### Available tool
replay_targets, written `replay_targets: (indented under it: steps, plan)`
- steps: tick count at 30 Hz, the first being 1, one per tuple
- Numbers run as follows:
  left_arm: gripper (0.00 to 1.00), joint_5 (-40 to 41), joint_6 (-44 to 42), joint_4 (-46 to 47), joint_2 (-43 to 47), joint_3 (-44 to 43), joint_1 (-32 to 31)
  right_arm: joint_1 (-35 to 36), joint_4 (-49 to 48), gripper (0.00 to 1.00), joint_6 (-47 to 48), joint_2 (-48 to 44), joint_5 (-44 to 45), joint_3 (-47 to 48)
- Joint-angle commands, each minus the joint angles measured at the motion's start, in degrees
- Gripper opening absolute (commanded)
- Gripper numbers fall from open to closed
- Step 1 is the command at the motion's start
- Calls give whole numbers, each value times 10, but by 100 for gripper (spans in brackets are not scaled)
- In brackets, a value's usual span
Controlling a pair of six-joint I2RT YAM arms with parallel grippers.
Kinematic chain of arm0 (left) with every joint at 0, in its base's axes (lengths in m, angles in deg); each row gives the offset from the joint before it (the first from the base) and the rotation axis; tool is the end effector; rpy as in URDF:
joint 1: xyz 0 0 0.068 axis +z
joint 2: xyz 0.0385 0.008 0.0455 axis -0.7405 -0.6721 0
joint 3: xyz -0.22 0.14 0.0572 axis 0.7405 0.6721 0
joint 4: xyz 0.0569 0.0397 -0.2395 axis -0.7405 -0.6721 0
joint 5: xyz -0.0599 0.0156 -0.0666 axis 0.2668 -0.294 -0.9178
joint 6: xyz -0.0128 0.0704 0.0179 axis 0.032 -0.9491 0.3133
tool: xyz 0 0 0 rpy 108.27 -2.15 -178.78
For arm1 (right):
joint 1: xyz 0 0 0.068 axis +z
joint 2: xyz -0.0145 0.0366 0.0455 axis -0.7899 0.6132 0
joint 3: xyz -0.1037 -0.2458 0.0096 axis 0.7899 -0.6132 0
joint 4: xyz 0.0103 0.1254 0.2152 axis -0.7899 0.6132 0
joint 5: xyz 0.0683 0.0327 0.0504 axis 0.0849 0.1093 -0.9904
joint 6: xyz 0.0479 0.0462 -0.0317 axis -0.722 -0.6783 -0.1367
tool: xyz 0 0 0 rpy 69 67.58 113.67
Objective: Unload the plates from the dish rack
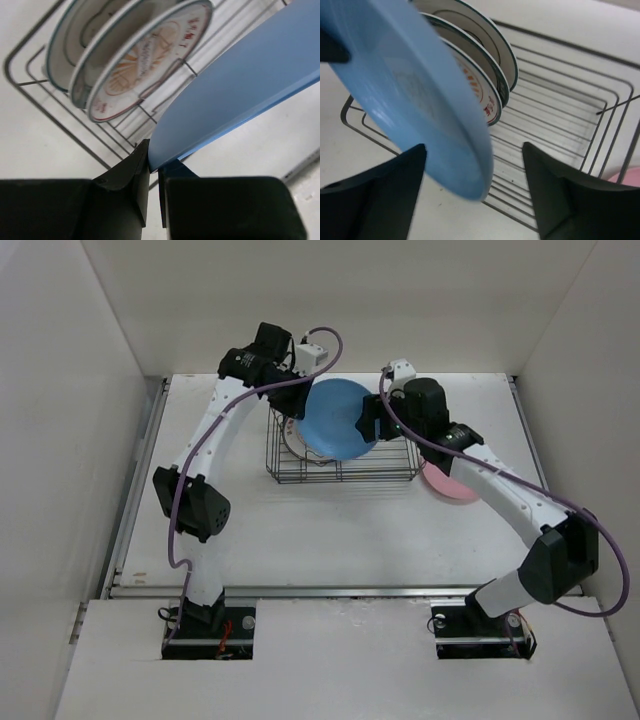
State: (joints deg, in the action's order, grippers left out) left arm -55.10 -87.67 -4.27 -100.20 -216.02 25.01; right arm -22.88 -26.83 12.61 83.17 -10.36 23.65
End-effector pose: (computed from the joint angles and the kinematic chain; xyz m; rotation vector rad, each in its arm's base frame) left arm 0.3861 -0.1818 0.3692 0.8949 2.1747 -0.4215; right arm 0.3141 0.1780 0.3322 -0.4049 1.9881 0.4318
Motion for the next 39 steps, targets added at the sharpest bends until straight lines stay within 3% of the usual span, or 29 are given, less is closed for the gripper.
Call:
replay_targets:
  steps: [1,3,4,5,6,8,9,10,11,12,16,22,25,28,31,36,37,39]
  plan:
    - [0,-84,-16,-52,31,-27,-1,-6,-47,75,-10,-17,-4,36]
    - [0,-100,-16,-57,31,-27,4,-13,-56,55,-20,-24,-27,22]
    - [0,-100,-16,-57,31,-22,10,-20,-62,23,-30,-29,-46,17]
    - [0,-100,-16,-63,31,-22,10,-20,-62,9,-51,-29,-46,7]
    - [0,-100,-16,-63,31,-22,10,-27,-76,0,-62,-35,-51,1]
    - [0,-100,-3,-63,31,-22,10,-33,-83,0,-79,-40,-58,-10]
    - [11,-78,5,-56,31,-22,10,-33,-83,0,-99,-45,-58,-16]
    - [32,-66,12,-50,31,-22,10,-41,-83,0,-113,-50,-58,-16]
    - [59,-54,18,-50,31,-22,10,-58,-83,0,-130,-65,-51,-29]
    - [100,-41,32,-43,36,-22,10,-70,-89,0,-169,-76,-51,-36]
    - [100,66,81,-24,55,-22,10,-155,-107,0,-258,-132,-46,-66]
    - [100,215,121,8,75,16,10,-295,28,0,-371,-173,54,-85]
    - [100,208,106,1,63,28,10,-362,80,0,-408,-156,82,-121]
    - [93,200,82,20,63,46,4,-415,85,0,-443,-145,37,-188]
    - [89,236,70,32,56,52,-2,-436,41,0,-459,-132,-13,-249]
    - [88,242,70,25,44,38,-2,-436,49,0,-460,-116,11,-255]
    - [88,242,70,25,44,38,-2,-436,49,2,-448,-116,16,-255]
    - [88,236,70,25,44,43,-2,-436,49,20,-437,-110,6,-261]
